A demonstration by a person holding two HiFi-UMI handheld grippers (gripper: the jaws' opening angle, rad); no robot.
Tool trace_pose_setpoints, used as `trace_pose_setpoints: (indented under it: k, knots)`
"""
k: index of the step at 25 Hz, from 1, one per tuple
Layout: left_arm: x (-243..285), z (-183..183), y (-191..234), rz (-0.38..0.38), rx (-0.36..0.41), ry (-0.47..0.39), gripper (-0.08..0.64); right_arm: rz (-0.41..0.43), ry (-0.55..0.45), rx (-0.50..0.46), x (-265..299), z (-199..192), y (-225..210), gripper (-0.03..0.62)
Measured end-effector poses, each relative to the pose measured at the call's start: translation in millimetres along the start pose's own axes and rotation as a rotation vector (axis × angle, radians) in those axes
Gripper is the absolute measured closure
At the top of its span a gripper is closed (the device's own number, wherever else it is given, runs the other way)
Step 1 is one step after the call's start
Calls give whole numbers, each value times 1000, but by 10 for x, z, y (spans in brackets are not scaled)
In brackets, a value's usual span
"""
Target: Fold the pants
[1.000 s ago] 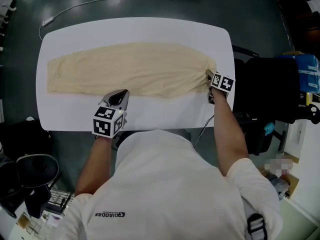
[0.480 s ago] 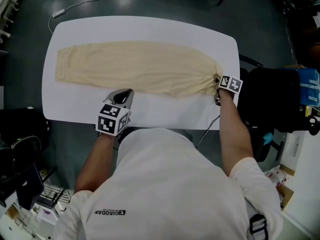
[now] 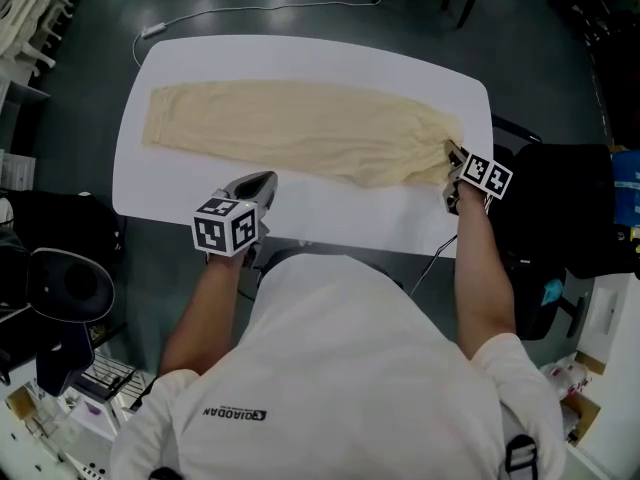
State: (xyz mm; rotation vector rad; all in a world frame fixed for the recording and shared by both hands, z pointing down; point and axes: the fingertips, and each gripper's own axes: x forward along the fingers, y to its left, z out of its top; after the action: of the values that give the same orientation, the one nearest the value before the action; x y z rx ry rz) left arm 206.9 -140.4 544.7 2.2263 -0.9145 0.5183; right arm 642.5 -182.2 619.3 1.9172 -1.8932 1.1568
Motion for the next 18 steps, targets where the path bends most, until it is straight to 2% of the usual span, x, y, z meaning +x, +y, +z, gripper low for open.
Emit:
trace_pose_setpoints:
  k: [3,6,11,18]
  knots:
    - [-65,-1,-101,25,18,-30,532,95,-35,28,-170,55,303,522]
    - [-126,21,-341,27,52,-66,532,151,-50,36,-337,12,512,522]
    - [-316,-46,-616,39,84,-90,532,177,-60,-13,-483,-87,739,522]
    - [-679,-169,-734,113,115,-125,532,233,-89,-51,-654,-37,930,522]
